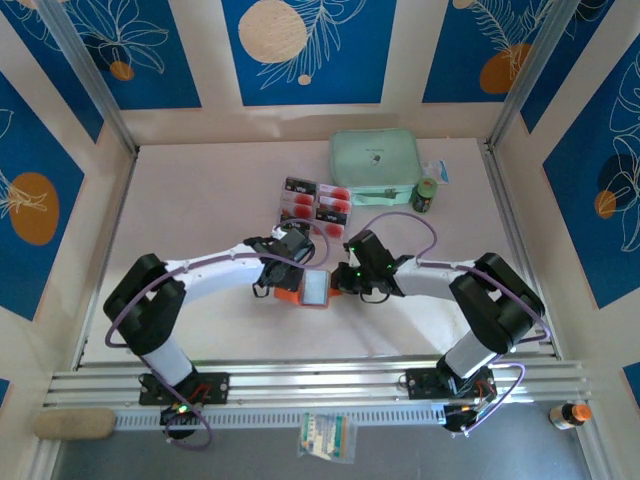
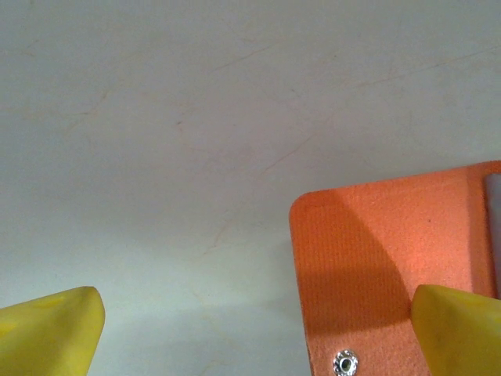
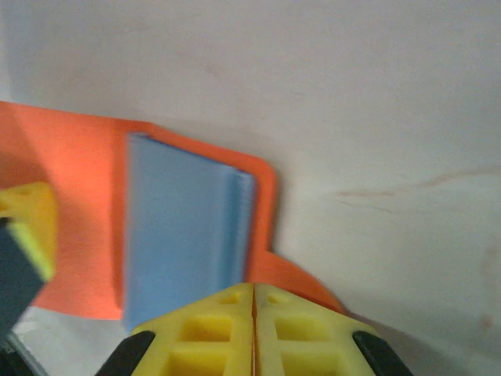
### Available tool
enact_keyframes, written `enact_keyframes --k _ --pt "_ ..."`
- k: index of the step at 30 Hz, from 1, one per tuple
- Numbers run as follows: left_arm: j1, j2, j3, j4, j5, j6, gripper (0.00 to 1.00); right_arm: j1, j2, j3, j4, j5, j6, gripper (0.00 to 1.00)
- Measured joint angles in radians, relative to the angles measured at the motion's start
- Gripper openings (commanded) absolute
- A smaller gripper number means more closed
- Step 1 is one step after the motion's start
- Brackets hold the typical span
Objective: Put the credit cards into the card holder
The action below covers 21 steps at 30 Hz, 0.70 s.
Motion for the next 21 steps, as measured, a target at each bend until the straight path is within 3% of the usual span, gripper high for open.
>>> enact_keyframes --k 21 --pt "0.000 -0.025 -0.122 0.036 -0.009 -0.061 1.00 -0.018 -0.019 -0.046 0.029 0.003 -0.001 0.03"
